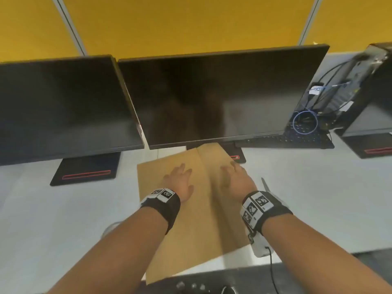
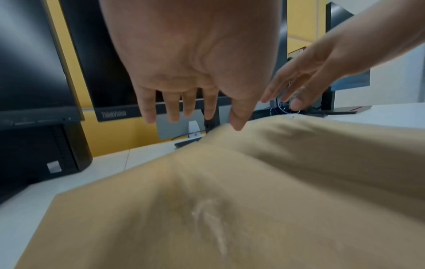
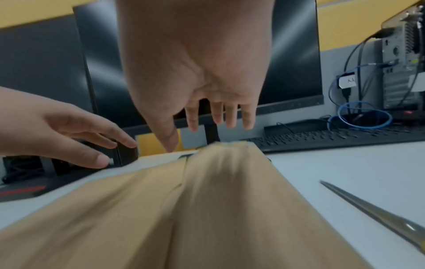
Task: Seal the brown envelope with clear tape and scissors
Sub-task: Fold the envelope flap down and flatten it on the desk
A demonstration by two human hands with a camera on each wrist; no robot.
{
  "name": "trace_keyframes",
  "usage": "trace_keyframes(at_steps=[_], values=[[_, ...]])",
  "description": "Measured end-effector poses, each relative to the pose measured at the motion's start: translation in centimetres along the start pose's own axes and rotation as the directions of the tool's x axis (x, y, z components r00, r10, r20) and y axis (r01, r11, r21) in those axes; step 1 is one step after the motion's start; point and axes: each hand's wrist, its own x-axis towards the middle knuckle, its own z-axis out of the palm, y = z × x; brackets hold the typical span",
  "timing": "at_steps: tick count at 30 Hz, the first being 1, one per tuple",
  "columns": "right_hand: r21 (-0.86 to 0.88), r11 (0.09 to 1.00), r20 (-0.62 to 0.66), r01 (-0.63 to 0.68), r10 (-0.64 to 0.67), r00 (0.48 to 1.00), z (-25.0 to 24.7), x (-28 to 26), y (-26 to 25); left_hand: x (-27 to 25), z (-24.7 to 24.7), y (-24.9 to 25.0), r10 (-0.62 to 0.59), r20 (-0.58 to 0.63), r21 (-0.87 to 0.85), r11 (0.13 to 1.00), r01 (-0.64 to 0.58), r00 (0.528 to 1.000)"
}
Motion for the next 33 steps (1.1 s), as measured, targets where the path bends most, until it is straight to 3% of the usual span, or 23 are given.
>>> trace_keyframes(at_steps=[4, 7, 12, 17, 21, 26, 31, 33], values=[[-0.108, 0.983, 0.12, -0.147, 0.159, 0.98, 2.0, -0.3, 2.1, 0.1, 2.5, -0.6, -0.04, 0.239, 0.008, 0.999, 0.039, 0.97], [-0.122, 0.976, 0.099, -0.181, 0.194, 0.976, 2.9, 0.0, 3.3, 0.3, 4.1, -0.7, -0.04, 0.305, -0.01, 0.999, 0.045, 0.952], [0.044, 0.964, 0.123, -0.261, 0.254, 0.959, 2.6, 0.1, 3.8, 0.5, 5.7, -0.9, -0.057, 0.382, -0.02, 0.997, 0.069, 0.922], [0.256, 0.935, 0.055, -0.245, 0.239, 0.969, 2.1, 0.3, 3.6, 0.4, 6.1, -0.5, -0.067, 0.344, -0.027, 0.996, 0.082, 0.937], [0.481, 0.859, -0.002, -0.174, 0.2, 0.98, 1.3, 0.4, 2.2, 0.3, 6.7, 0.0, -0.079, 0.302, -0.012, 0.996, 0.087, 0.95], [0.349, 0.937, 0.135, 0.0, -0.05, 0.99, 1.2, 0.3, 0.4, 0.2, 7.5, 1.3, -0.095, 0.252, -0.029, 0.994, 0.106, 0.963], [0.29, 0.957, 0.337, -0.022, -0.081, 0.938, 2.4, 0.6, 0.2, 1.4, 6.2, 1.2, -0.113, 0.234, -0.121, 0.982, 0.144, 0.966], [0.269, 0.963, 0.4, -0.03, -0.083, 0.913, 3.0, 0.7, 0.1, 2.0, 5.2, 0.6, -0.157, 0.237, -0.256, 0.942, 0.217, 0.959]])
